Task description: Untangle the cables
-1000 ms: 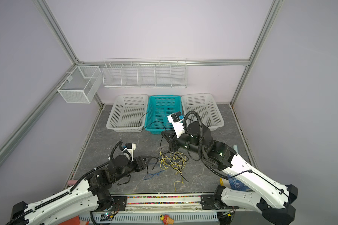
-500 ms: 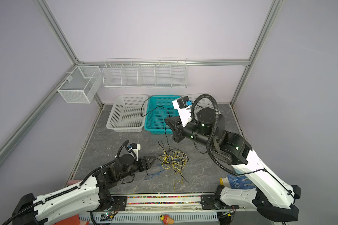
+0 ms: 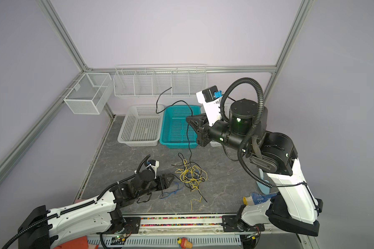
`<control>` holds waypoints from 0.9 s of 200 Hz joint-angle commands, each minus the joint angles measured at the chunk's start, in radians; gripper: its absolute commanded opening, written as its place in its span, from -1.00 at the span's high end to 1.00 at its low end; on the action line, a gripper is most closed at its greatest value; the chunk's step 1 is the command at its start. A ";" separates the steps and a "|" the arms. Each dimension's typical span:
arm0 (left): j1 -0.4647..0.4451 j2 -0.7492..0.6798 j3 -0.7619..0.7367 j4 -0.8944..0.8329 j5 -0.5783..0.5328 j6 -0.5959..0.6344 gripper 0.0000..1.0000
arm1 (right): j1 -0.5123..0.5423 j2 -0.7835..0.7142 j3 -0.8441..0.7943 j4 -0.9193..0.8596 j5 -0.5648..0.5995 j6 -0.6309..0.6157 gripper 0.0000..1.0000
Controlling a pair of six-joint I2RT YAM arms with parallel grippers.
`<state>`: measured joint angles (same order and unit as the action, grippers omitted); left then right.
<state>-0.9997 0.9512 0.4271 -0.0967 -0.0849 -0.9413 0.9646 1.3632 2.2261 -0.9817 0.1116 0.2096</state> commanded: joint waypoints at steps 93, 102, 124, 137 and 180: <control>0.004 -0.003 0.000 0.183 0.059 -0.011 -0.42 | -0.107 -0.277 -0.840 0.118 -0.106 0.148 0.88; 0.004 0.010 -0.002 0.203 0.067 -0.017 -0.42 | -0.114 -0.290 -0.908 0.143 -0.117 0.157 0.88; 0.004 0.049 -0.005 0.239 0.093 -0.030 -0.42 | -0.119 -0.307 -1.059 0.218 -0.162 0.179 0.88; 0.004 0.073 -0.002 0.242 0.101 -0.033 -0.42 | -0.119 -0.304 -1.130 0.269 -0.184 0.186 0.87; 0.004 0.131 0.008 0.262 0.114 -0.048 -0.43 | -0.129 -0.214 -1.229 0.341 -0.144 0.185 0.85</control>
<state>-0.9997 1.0588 0.4274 0.1276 0.0067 -0.9691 0.8478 1.1049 1.0374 -0.7467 -0.0296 0.3782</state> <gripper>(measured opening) 0.712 0.073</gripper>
